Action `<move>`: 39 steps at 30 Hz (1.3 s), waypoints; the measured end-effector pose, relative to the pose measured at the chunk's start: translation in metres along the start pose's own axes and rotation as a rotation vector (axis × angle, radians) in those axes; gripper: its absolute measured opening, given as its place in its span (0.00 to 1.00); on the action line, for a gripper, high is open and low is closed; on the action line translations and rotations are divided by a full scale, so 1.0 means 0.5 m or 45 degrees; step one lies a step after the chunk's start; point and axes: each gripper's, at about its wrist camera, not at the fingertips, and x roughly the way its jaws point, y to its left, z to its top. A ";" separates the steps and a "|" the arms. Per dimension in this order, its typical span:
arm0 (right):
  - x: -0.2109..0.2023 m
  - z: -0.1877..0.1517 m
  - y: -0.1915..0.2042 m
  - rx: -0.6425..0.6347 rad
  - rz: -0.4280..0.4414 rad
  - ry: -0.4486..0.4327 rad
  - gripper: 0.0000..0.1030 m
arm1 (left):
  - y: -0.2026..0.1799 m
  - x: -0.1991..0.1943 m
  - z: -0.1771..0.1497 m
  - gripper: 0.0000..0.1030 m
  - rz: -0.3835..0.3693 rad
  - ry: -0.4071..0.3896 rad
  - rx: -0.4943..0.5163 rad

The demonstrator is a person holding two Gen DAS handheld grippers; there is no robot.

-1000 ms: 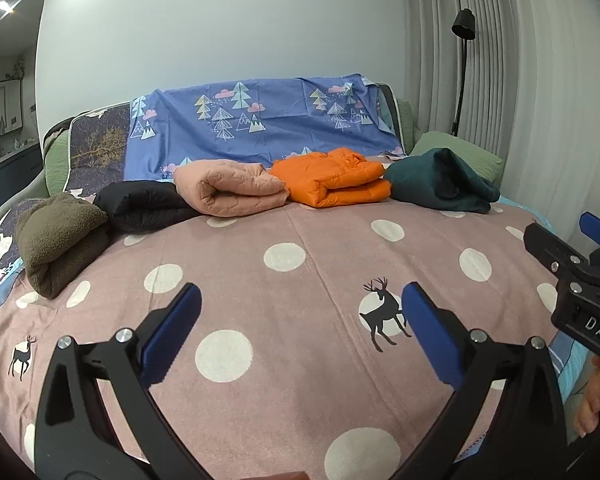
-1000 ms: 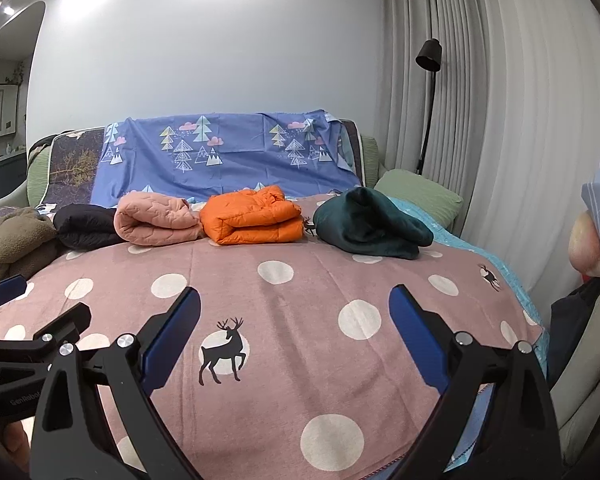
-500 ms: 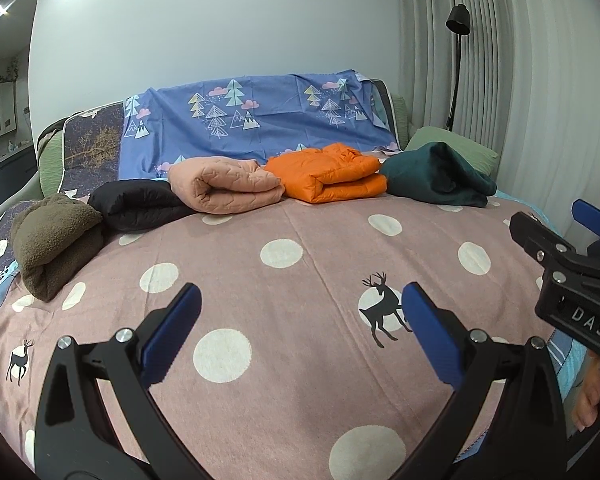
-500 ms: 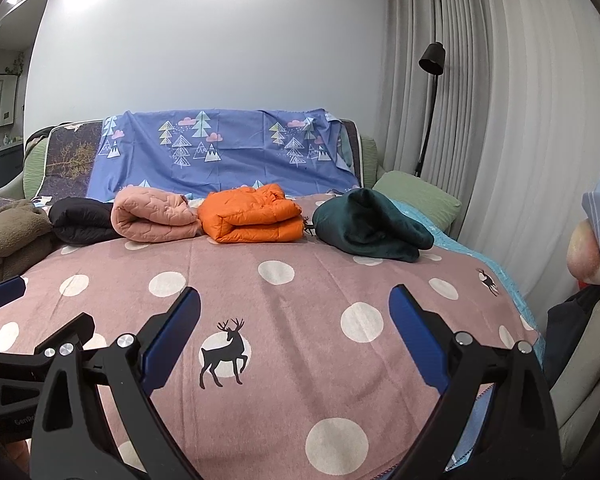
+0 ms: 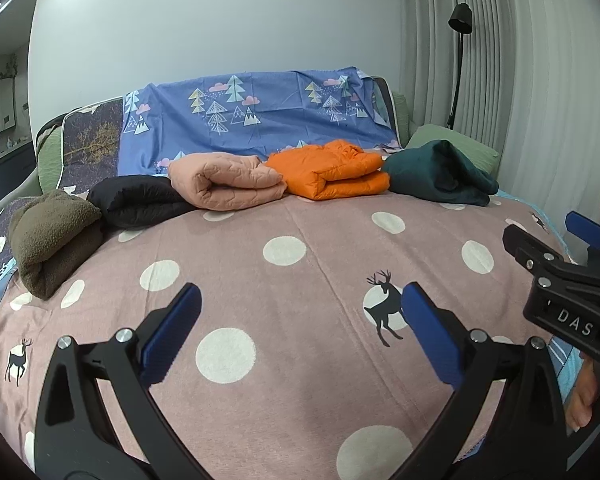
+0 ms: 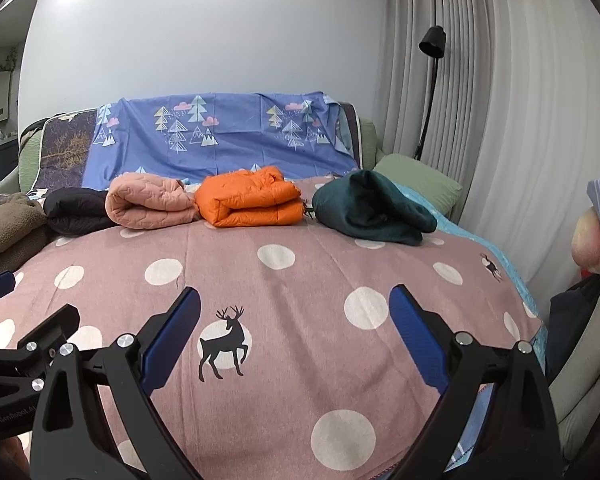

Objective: Fold large clothes

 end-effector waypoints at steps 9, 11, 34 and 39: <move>0.006 -0.006 -0.003 0.003 0.007 0.024 0.92 | -0.001 0.004 -0.005 0.98 -0.001 0.006 0.001; 0.006 -0.006 -0.002 0.000 0.010 0.024 0.92 | -0.003 0.003 -0.005 0.98 0.000 0.005 0.008; 0.006 -0.013 0.002 -0.003 0.013 0.042 0.92 | -0.005 0.002 -0.011 0.98 -0.003 0.014 0.018; 0.007 -0.013 0.002 -0.004 0.014 0.045 0.92 | -0.002 0.004 -0.013 0.98 -0.007 0.022 0.019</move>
